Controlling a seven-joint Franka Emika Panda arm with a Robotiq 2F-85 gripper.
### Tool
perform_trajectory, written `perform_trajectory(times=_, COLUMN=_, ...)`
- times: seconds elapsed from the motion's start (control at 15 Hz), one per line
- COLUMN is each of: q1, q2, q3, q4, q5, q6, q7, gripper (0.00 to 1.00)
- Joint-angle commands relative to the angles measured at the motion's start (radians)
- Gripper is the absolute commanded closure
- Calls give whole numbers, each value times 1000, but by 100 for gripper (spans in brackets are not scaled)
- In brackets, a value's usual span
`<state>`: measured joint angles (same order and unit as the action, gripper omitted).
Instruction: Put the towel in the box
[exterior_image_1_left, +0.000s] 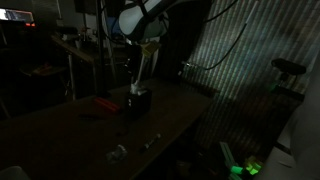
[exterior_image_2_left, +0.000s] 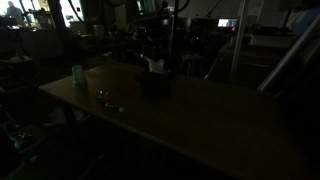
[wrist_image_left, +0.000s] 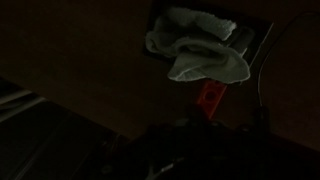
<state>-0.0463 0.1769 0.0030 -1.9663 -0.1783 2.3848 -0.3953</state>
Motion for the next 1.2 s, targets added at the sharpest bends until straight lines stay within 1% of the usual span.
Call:
perform_trajectory(times=0.0, q1=-7, q2=57, q3=-1, q4=45, q5=11, q6=23, q7=-26, gripper=100)
perform_trajectory(times=0.4, q1=-41, q2=105, q3=0, q4=14, q5=40, q6=58, q7=-47, gripper=100)
perform_trajectory(times=0.73, q1=-48, q2=65, q3=-5, q4=-56, q5=27, q6=70, q7=-12, gripper=100)
perform_trajectory(times=1.13, q1=-41, q2=60, q3=-1, q4=-90, q5=28, q6=59, q7=-9, gripper=100)
